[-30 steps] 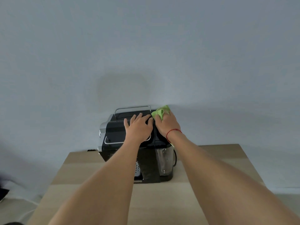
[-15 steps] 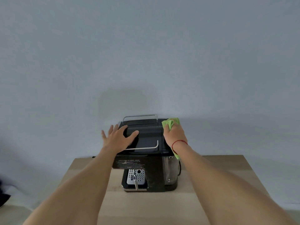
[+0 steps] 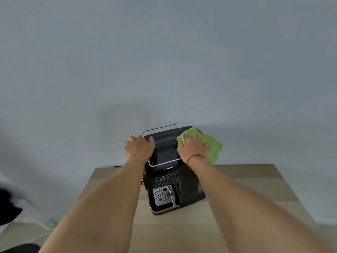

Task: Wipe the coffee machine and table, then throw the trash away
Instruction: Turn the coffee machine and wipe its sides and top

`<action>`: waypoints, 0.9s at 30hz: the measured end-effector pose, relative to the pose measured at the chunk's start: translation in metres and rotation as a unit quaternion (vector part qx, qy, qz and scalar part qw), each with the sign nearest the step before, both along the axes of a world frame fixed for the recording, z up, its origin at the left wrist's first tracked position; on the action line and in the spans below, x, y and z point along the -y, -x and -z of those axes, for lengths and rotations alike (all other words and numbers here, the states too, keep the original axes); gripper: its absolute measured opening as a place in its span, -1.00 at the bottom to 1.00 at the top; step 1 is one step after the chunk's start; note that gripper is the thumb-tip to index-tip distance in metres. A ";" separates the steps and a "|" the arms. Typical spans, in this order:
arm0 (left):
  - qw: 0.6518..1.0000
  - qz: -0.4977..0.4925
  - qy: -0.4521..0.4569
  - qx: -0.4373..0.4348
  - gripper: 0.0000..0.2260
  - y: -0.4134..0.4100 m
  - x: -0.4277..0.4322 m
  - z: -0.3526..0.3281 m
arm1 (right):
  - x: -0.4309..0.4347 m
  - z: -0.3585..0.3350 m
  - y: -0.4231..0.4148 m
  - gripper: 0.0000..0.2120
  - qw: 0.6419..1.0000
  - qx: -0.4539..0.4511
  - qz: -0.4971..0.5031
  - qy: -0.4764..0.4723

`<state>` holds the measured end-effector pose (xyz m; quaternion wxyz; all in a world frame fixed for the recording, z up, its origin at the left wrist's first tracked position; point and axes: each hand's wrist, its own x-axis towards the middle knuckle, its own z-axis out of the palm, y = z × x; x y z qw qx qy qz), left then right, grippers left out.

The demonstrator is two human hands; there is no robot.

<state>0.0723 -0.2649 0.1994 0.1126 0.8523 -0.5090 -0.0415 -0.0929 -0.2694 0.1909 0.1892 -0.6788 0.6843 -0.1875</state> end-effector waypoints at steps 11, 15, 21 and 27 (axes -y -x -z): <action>0.989 0.090 0.007 -0.113 -0.42 -0.014 0.045 0.020 | -0.006 0.027 -0.027 -0.68 0.964 0.146 0.179 0.134; 0.993 0.085 0.014 -0.076 -0.39 -0.006 0.045 0.020 | 0.004 0.026 -0.019 -0.59 0.947 0.201 0.204 0.144; 0.987 0.079 0.029 -0.137 -0.42 0.003 0.025 0.018 | 0.015 0.035 0.001 -0.54 0.960 0.175 0.186 0.116; 0.995 0.069 0.018 -0.066 -0.47 0.014 -0.005 0.013 | 0.003 0.022 0.019 -0.60 0.958 0.132 0.236 0.094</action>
